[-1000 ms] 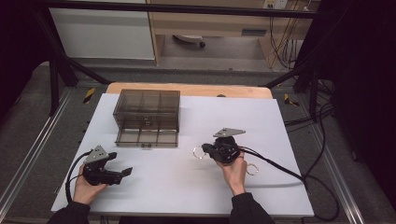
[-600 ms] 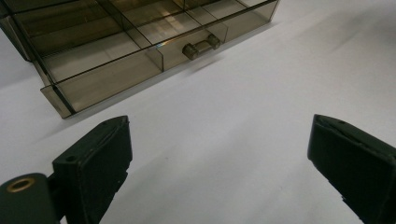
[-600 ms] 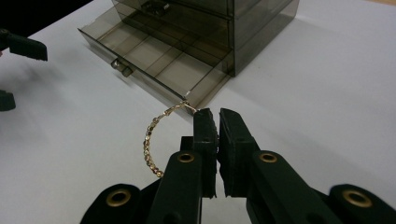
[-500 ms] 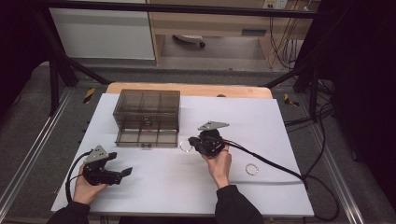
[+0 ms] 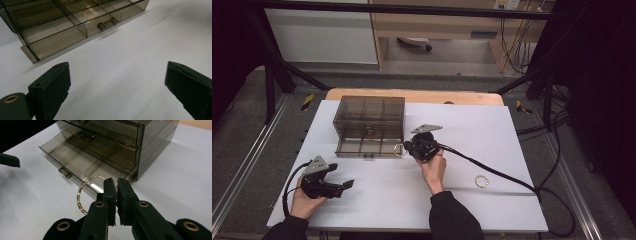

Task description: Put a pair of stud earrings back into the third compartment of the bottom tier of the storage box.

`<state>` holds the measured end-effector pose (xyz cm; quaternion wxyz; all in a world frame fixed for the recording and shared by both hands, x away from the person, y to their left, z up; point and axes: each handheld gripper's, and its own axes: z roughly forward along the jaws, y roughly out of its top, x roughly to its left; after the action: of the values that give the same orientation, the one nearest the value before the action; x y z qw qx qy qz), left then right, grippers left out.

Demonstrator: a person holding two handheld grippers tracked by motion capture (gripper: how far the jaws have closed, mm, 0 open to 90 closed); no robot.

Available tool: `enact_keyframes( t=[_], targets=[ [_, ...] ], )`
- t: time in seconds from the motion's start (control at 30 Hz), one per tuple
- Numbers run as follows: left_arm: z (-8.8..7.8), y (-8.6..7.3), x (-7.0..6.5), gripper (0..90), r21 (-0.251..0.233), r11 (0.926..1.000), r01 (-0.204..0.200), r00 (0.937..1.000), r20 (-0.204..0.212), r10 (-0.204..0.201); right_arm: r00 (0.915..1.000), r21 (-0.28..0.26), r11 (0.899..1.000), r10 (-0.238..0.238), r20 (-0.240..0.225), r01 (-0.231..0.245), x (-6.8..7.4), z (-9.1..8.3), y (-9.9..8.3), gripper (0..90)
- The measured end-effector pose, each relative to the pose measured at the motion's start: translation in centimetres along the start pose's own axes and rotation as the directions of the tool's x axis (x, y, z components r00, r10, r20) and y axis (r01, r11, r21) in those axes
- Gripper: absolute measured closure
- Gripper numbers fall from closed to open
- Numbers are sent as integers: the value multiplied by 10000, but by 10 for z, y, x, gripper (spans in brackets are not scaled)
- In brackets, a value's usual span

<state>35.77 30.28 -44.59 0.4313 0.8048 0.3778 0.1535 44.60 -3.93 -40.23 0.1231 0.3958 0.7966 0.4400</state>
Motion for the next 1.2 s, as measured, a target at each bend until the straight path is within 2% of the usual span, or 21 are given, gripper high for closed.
enact_keyframes(
  t=[0.2,0.63,0.87,1.2],
  targets=[
    [0,0,0,63,16,10000,9,10000,12,-9,9999,-127,9999,20,133,-18,0,11,5,864],
    [1,0,1,63,42,10000,16,10000,13,-16,9997,-35,10000,-7,251,8,1,39,11,863],
    [1,-1,1,63,39,10000,17,10000,18,-18,9997,60,10000,17,254,-19,-1,52,8,863],
    [0,-1,1,63,24,10000,6,10000,19,-6,9997,292,9995,-159,200,153,4,66,4,854]
  ],
)
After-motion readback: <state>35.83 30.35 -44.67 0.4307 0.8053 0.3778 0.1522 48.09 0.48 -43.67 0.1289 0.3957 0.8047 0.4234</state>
